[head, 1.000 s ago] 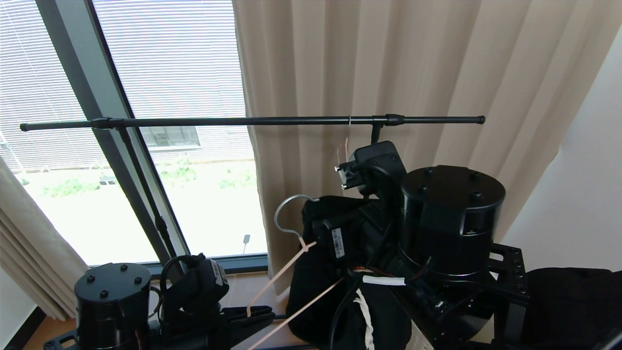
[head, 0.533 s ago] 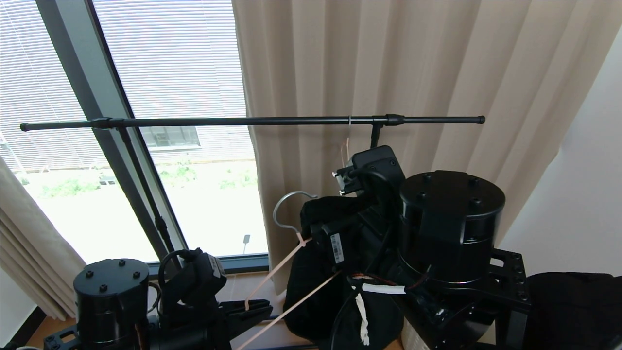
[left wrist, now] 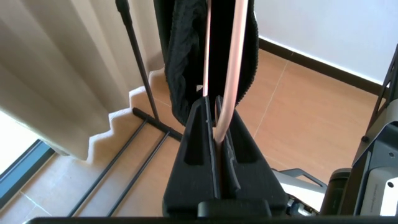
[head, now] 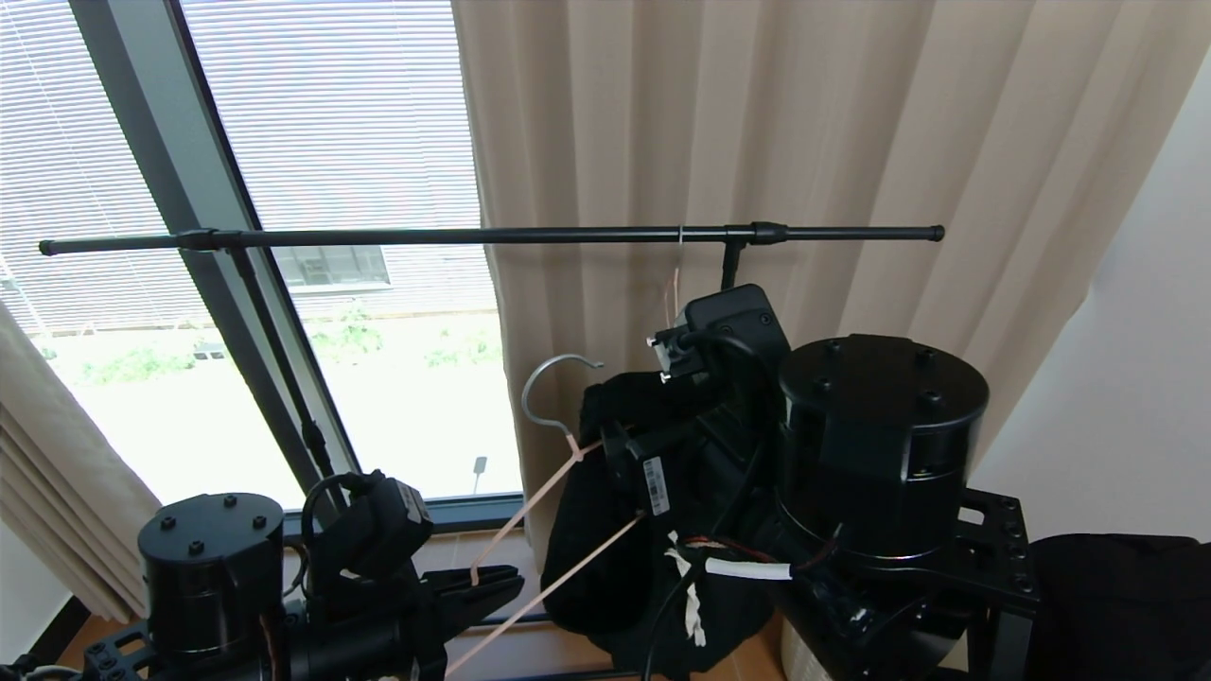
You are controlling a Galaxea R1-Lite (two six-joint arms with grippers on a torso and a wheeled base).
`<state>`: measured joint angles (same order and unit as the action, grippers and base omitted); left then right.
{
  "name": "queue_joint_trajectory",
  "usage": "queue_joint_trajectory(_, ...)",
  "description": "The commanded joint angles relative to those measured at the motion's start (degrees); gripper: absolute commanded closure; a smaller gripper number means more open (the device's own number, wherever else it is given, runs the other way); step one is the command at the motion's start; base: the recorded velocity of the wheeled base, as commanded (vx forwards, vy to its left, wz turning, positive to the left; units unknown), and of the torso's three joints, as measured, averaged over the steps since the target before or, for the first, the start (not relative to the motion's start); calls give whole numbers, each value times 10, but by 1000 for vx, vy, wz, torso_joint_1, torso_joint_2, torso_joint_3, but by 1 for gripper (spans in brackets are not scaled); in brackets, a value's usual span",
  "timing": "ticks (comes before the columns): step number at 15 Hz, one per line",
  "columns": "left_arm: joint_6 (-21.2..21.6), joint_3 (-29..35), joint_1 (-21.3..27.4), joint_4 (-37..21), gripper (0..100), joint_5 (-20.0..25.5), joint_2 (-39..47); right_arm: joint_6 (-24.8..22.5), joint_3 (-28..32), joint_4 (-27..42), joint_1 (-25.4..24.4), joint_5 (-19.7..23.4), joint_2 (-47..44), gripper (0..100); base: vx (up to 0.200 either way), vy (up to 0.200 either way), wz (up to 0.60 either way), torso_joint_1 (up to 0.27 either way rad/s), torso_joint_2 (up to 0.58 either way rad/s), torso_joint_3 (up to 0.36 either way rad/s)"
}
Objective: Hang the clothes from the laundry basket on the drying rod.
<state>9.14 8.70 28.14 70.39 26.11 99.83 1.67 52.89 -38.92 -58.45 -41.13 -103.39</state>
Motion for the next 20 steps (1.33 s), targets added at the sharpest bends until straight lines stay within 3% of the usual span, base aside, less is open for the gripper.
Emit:
queue_joint_trajectory(1, 1, -4, -3, 17, 100, 0, 9, 0, -2, -1, -1, 0, 0, 0, 0, 0, 0, 0, 0, 0)
queue_joint_trajectory(20, 0, 0, -20, 30, 100, -14, 9, -4, -10, 6, -5, 0, 27, 0, 0, 0, 0, 0, 0, 0)
